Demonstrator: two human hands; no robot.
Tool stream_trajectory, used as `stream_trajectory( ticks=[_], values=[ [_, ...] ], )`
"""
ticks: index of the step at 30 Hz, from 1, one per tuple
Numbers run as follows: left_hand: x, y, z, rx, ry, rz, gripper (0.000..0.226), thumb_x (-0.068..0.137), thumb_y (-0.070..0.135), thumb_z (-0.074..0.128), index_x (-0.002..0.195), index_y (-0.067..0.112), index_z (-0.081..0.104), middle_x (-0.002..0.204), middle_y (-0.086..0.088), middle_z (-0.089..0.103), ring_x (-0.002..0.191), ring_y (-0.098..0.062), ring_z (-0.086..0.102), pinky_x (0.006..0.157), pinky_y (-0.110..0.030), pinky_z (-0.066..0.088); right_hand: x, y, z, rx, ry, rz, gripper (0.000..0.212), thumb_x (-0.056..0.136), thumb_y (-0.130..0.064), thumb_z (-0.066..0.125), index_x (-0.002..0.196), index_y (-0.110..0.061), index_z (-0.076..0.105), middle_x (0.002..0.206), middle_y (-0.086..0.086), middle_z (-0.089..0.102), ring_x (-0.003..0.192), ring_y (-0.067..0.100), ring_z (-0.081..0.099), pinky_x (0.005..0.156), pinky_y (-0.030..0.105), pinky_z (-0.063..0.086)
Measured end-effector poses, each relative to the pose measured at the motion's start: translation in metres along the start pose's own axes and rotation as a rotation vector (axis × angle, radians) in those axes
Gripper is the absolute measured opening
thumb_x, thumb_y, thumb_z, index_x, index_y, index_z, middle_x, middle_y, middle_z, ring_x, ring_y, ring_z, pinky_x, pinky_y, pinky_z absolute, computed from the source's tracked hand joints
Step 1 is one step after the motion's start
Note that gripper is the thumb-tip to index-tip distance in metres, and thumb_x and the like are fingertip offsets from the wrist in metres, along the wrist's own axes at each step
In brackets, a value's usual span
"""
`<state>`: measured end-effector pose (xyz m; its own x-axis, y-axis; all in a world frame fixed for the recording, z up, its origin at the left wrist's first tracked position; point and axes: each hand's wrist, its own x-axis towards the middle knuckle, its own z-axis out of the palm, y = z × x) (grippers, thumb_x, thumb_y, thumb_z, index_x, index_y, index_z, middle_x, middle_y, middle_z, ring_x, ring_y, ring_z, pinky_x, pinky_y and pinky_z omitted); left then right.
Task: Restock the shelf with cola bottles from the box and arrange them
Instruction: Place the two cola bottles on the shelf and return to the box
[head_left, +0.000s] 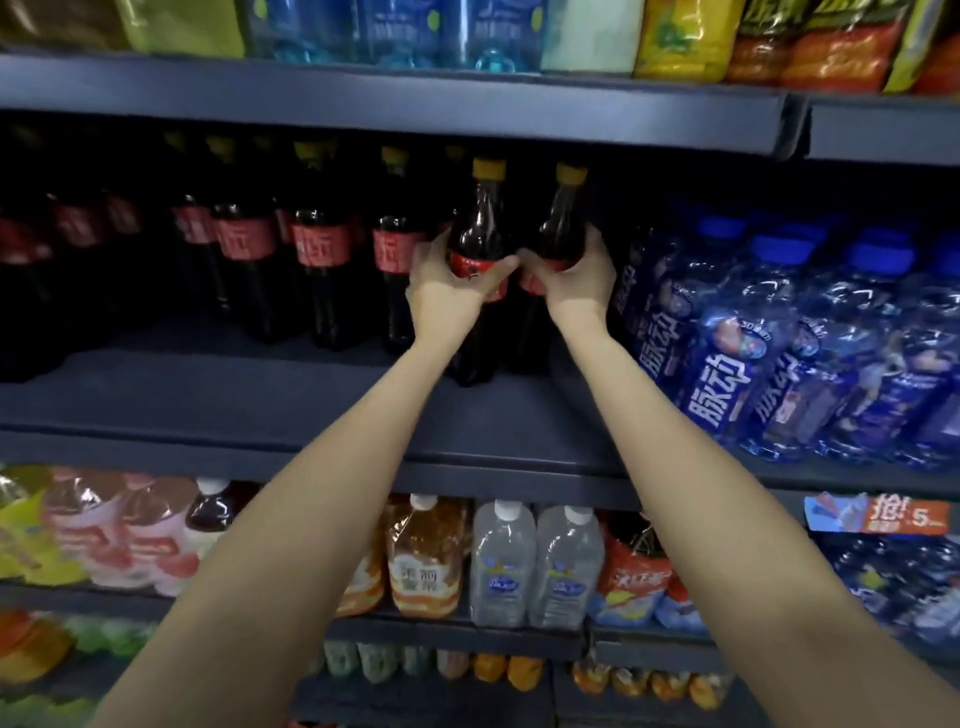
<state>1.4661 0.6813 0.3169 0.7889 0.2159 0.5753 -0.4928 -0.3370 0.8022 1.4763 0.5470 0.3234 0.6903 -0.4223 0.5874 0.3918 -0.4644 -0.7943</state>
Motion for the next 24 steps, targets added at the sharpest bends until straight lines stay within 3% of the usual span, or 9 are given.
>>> stream_trajectory(
  ticks=[4, 9, 12, 16, 24],
  values=[
    [0.014, -0.007, 0.010, 0.188, -0.044, 0.080, 0.082, 0.076, 0.056, 0.068, 0.140, 0.013, 0.039, 0.137, -0.008, 0.050, 0.123, -0.023, 0.051, 0.096, -0.032, 0.041, 0.021, 0.012, 0.007, 0.021, -0.049, -0.024, 0.079, 0.074, -0.032, 0.079, 0.138, -0.012, 0.037, 0.129, 0.008, 0.058, 0.116, 0.020, 0.056, 0.092, 0.018, 0.039],
    [-0.013, -0.026, 0.004, 0.408, -0.129, 0.145, 0.109, 0.075, 0.050, 0.073, 0.151, 0.018, 0.001, 0.145, -0.008, 0.040, 0.123, -0.028, 0.050, 0.091, -0.042, 0.046, 0.009, 0.032, 0.017, 0.016, -0.221, -0.050, 0.086, 0.081, -0.034, 0.072, 0.147, -0.021, 0.019, 0.137, 0.006, 0.052, 0.121, 0.020, 0.053, 0.097, 0.026, 0.039],
    [-0.026, -0.043, 0.000, 0.571, -0.160, 0.126, 0.113, 0.072, 0.050, 0.075, 0.152, 0.019, 0.001, 0.137, -0.014, 0.042, 0.118, -0.036, 0.050, 0.087, -0.048, 0.047, 0.004, 0.042, 0.014, -0.026, -0.288, -0.076, 0.099, 0.079, -0.033, 0.074, 0.150, -0.030, 0.006, 0.142, 0.001, 0.047, 0.126, 0.020, 0.049, 0.100, 0.029, 0.037],
    [-0.020, -0.045, 0.005, 0.523, -0.150, 0.090, 0.103, 0.075, 0.044, 0.074, 0.151, 0.018, 0.009, 0.136, -0.015, 0.047, 0.112, -0.038, 0.057, 0.090, -0.048, 0.048, 0.016, 0.047, 0.007, -0.140, -0.360, -0.102, 0.110, 0.072, -0.028, 0.080, 0.150, -0.030, 0.003, 0.143, 0.000, 0.047, 0.129, 0.021, 0.045, 0.104, 0.032, 0.035],
    [-0.011, -0.046, 0.024, 0.519, -0.144, 0.026, 0.096, 0.089, 0.028, 0.064, 0.151, 0.020, -0.010, 0.137, -0.016, 0.043, 0.106, -0.037, 0.059, 0.088, -0.046, 0.047, 0.037, 0.054, 0.034, -0.213, -0.242, -0.027, 0.098, 0.080, -0.025, 0.074, 0.151, -0.021, 0.005, 0.140, 0.009, 0.047, 0.126, 0.024, 0.047, 0.106, 0.036, 0.036]
  ],
)
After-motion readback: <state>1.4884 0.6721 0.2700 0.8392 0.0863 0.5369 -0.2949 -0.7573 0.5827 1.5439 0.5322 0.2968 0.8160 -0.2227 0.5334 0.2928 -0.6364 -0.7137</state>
